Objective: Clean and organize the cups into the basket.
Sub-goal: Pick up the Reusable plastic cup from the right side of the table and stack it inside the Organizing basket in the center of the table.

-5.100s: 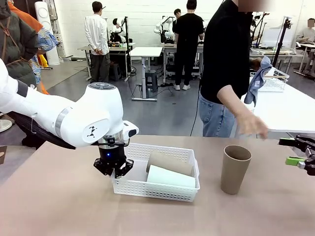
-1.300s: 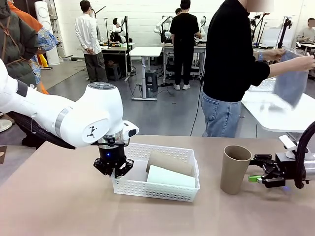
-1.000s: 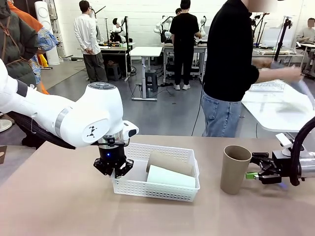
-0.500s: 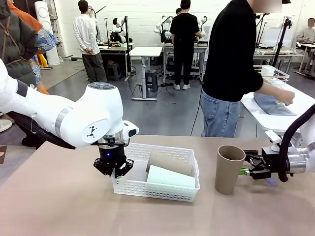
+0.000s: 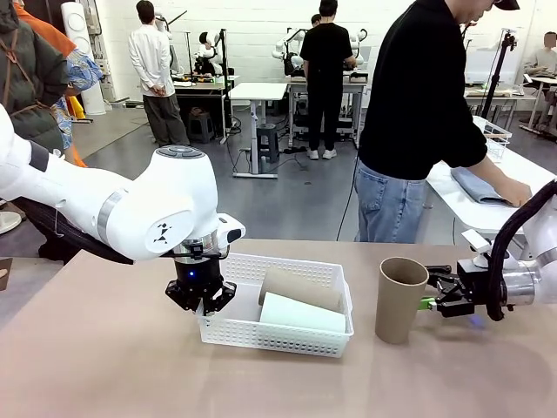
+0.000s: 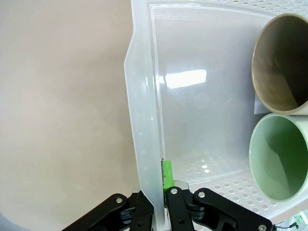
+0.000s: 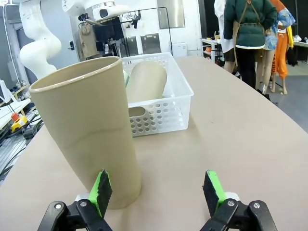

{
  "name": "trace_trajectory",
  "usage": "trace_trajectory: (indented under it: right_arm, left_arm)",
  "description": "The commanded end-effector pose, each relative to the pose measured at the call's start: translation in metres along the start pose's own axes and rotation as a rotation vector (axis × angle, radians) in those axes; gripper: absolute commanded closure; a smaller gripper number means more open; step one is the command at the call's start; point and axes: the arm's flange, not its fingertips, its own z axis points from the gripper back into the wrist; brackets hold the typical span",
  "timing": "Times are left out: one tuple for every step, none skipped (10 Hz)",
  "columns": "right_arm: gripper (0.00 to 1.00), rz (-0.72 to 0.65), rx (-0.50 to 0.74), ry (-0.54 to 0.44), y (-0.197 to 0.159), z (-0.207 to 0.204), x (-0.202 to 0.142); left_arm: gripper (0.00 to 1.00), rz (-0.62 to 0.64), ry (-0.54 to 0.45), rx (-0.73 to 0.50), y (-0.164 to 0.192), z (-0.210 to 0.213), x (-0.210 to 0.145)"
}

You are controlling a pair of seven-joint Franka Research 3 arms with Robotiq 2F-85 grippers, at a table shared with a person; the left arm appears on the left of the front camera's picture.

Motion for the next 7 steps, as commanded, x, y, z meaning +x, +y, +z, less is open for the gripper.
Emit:
trace_trajectory:
  right_arm:
    - [0.00, -0.006, 0.004, -0.007, 0.004, 0.003, -0.001]
    - [0.00, 0.003, 0.018, 0.001, 0.010, 0.002, 0.000]
    - [0.00, 0.007, 0.026, 0.006, 0.016, 0.000, 0.002]
    - [0.00, 0.016, 0.039, 0.016, 0.021, -0.005, 0.004]
    - [0.00, 0.022, 0.058, 0.025, 0.024, -0.010, 0.004]
    - [0.00, 0.024, 0.068, 0.032, 0.026, -0.013, 0.003]
    - [0.00, 0.021, 0.069, 0.032, 0.024, -0.012, 0.002]
  left_arm:
    - [1.00, 0.003, -0.011, 0.000, 0.000, 0.001, -0.001]
    - [1.00, 0.003, -0.011, 0.000, 0.000, 0.001, -0.001]
    - [1.00, 0.003, -0.011, 0.000, 0.000, 0.001, -0.001]
    - [1.00, 0.003, -0.011, 0.000, 0.000, 0.001, -0.001]
    - [1.00, 0.003, -0.011, 0.000, 0.000, 0.001, -0.001]
    - [1.00, 0.003, -0.011, 0.000, 0.000, 0.001, -0.001]
    - [1.00, 0.003, -0.011, 0.000, 0.000, 0.001, -0.001]
